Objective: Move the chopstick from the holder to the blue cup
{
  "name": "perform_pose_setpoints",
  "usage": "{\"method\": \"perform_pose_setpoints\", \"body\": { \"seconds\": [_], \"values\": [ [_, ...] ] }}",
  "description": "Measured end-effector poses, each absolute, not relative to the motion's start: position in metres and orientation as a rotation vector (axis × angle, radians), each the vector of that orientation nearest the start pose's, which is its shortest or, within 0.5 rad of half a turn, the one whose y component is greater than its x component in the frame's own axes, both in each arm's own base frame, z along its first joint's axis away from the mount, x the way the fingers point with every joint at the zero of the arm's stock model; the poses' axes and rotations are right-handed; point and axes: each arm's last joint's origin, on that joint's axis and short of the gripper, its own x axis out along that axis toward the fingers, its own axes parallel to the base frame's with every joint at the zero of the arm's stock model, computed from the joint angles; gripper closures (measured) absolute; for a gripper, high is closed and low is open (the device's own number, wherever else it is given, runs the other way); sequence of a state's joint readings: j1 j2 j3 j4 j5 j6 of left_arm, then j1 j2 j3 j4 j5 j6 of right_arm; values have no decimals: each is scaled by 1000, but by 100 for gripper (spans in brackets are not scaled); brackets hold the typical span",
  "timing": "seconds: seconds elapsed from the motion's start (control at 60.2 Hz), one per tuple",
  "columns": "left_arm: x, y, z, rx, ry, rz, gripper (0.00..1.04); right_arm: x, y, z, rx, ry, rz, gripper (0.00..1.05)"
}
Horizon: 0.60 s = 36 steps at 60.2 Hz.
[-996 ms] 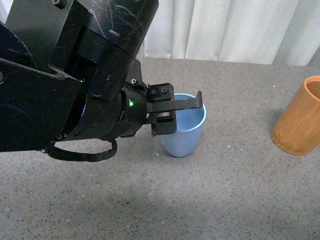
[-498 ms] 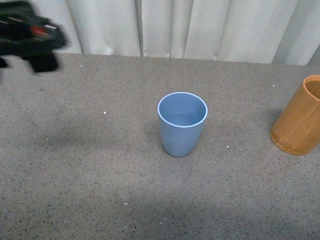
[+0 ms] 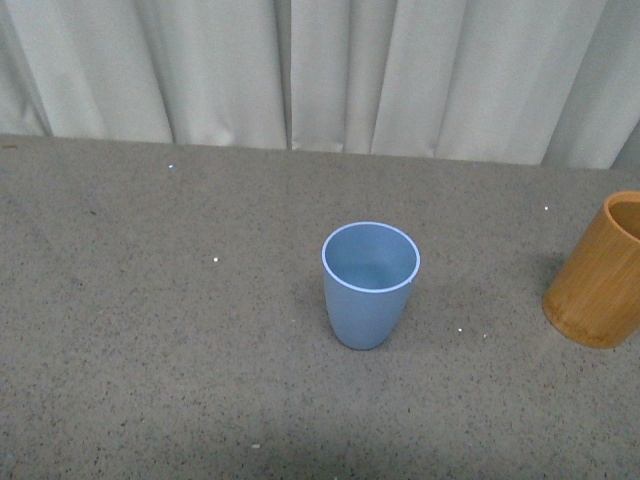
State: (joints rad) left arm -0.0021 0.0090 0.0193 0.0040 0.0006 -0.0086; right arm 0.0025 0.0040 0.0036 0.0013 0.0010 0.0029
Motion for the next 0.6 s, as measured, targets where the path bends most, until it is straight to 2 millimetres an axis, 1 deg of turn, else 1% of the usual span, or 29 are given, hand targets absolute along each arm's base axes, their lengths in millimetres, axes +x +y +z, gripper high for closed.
{"method": "perform_pose_setpoints", "body": {
  "seconds": [0.216,0.249,0.332,0.349,0.382,0.398,0.432,0.448,0.481,0.498,0.531,0.548,0.581,0.598],
  "values": [
    [97,0,170,-8,-17,-2,101,98,0,165,3,-1,4,10],
    [97,0,170,-8,-17,-3,99,98,0,165,3,-1,3,10],
    [97,0,170,-8,-17,-2,83,104,-2,164,39,40,-20,10],
    [97,0,170,-8,-17,-2,81,105,-3,164,42,44,-24,10],
    [97,0,170,-8,-17,-2,74,112,-7,165,57,50,-49,10],
    [97,0,170,-8,-17,-2,72,114,-8,166,60,52,-57,10],
    [97,0,170,-8,-17,-2,65,123,-13,171,70,51,-94,10],
    [97,0,170,-8,-17,-2,63,126,-15,173,73,51,-103,10],
    [97,0,170,-8,-17,-2,56,139,-21,180,85,48,-133,10],
    [97,0,170,-8,-17,-2,54,142,-22,182,88,48,-141,10],
    [97,0,170,-8,-17,-2,47,158,-29,189,106,57,-166,10],
    [97,0,170,-8,-17,-2,45,163,-31,190,109,62,-172,10],
    [97,0,170,-8,-17,-2,38,181,-37,192,138,104,-189,10],
    [97,0,170,-8,-17,-2,36,185,-39,192,149,117,-192,10]
  ]
}}
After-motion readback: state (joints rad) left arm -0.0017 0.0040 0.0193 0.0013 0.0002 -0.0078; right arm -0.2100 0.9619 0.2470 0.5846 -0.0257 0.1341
